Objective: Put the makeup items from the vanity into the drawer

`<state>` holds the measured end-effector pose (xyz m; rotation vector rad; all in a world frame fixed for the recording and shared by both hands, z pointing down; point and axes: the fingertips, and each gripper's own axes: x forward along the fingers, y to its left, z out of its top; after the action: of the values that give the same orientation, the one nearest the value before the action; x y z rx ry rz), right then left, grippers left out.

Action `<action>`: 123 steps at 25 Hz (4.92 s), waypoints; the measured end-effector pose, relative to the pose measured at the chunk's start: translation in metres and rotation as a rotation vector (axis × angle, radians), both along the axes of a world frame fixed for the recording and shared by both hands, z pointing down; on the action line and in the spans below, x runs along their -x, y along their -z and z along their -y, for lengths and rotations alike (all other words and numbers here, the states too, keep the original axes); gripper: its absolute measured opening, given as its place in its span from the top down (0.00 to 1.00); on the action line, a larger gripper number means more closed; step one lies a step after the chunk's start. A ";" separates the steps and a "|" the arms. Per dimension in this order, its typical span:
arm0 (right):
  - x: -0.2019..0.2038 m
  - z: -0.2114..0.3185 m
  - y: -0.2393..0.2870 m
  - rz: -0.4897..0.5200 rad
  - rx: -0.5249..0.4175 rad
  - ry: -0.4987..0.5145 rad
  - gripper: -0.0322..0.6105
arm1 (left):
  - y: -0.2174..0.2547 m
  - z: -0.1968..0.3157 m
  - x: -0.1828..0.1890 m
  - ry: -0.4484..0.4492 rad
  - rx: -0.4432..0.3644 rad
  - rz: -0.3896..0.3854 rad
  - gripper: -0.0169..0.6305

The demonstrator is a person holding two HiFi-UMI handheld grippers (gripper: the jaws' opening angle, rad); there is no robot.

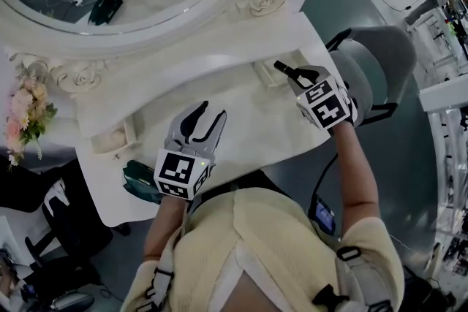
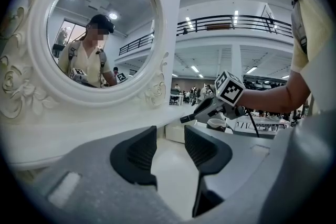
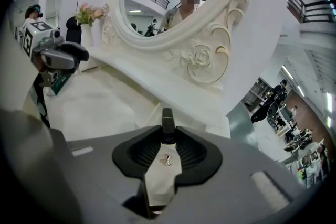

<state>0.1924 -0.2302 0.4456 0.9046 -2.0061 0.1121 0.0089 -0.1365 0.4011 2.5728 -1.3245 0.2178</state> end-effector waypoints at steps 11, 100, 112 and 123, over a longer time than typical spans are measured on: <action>0.015 0.011 -0.018 -0.302 0.066 0.221 0.80 | -0.007 0.001 0.005 0.022 0.020 0.004 0.71; 0.075 -0.040 0.028 0.557 -0.033 -0.142 0.95 | -0.005 0.001 0.048 0.155 0.067 -0.047 0.73; 0.079 -0.052 0.018 0.599 0.030 -0.155 0.95 | -0.006 -0.002 0.046 0.148 0.068 -0.046 0.73; 0.077 -0.050 0.022 0.614 0.016 -0.175 0.95 | -0.006 -0.006 0.044 0.143 0.075 -0.041 0.73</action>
<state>0.1154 -0.1801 0.4234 1.1291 -2.4698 0.5606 -0.0353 -0.1307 0.4069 2.3959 -1.4492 0.1841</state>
